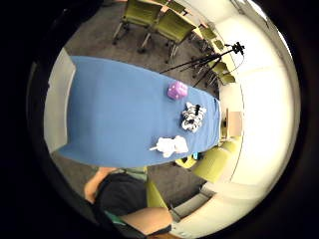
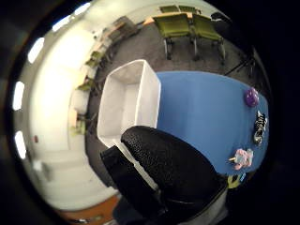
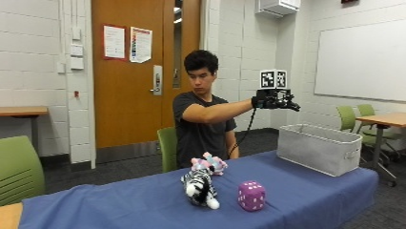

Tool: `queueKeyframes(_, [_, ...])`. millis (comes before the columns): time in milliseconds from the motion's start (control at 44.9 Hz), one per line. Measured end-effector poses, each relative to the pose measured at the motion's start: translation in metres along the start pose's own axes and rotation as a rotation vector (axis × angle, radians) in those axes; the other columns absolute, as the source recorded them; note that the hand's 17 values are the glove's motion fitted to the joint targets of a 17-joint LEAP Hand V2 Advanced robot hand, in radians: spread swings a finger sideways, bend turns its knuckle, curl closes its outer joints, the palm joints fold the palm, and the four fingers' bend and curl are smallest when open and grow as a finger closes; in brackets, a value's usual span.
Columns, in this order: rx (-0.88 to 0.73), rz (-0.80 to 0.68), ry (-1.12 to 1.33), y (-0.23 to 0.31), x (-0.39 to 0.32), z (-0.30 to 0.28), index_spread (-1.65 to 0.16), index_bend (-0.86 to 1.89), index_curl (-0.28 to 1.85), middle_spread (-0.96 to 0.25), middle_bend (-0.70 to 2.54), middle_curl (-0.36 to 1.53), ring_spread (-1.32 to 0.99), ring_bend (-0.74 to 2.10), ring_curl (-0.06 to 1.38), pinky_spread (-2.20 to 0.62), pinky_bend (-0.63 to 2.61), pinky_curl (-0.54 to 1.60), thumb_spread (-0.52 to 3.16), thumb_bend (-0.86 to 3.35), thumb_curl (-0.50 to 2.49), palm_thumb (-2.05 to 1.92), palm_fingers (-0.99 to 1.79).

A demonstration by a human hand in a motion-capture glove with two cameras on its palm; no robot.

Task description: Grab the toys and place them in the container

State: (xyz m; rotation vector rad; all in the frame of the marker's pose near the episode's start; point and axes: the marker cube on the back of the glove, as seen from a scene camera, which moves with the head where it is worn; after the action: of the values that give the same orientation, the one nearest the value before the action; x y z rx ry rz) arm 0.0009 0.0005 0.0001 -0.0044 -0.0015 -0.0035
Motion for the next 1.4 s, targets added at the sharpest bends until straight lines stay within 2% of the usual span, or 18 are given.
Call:
queueKeyframes(134, [-0.007, -0.006, 0.002, 0.001, 0.005, 0.000, -0.15, 0.22, 0.11, -0.06, 0.28, 0.09, -0.16, 0.17, 0.03, -0.04, 0.36, 0.13, 0.68, -0.11, 0.00, -0.16, 0.17])
queueKeyframes(312, [-0.003, -0.014, -0.001, 0.003, 0.011, -0.002, -0.19, 0.22, 0.18, -0.08, 0.29, 0.15, -0.22, 0.19, 0.06, -0.05, 0.38, 0.18, 0.91, -0.11, 0.01, -0.17, 0.13])
queueKeyframes(580, [0.006, -0.044, 0.027, 0.025, 0.026, -0.007, -0.22, 0.20, 0.25, -0.09, 0.29, 0.21, -0.25, 0.19, 0.10, -0.06, 0.39, 0.22, 1.03, -0.11, 0.02, -0.17, 0.11])
queueKeyframes(892, [0.035, 0.036, 0.058, 0.071, 0.136, -0.001, -0.24, 0.20, 0.32, -0.11, 0.28, 0.27, -0.29, 0.21, 0.14, -0.06, 0.37, 0.26, 1.04, -0.12, 0.02, -0.18, 0.12])
queueKeyframes(1137, [-0.021, 0.099, -0.001, 0.099, 0.213, 0.050, -0.25, 0.19, 0.36, -0.12, 0.29, 0.30, -0.30, 0.19, 0.17, -0.06, 0.35, 0.28, 1.02, -0.12, 0.03, -0.18, 0.12])
queueKeyframes(1404, [-0.121, 0.154, -0.022, 0.133, 0.245, 0.142, -0.26, 0.20, 0.39, -0.13, 0.27, 0.32, -0.31, 0.19, 0.19, -0.06, 0.36, 0.30, 0.99, -0.12, 0.04, -0.19, 0.11])
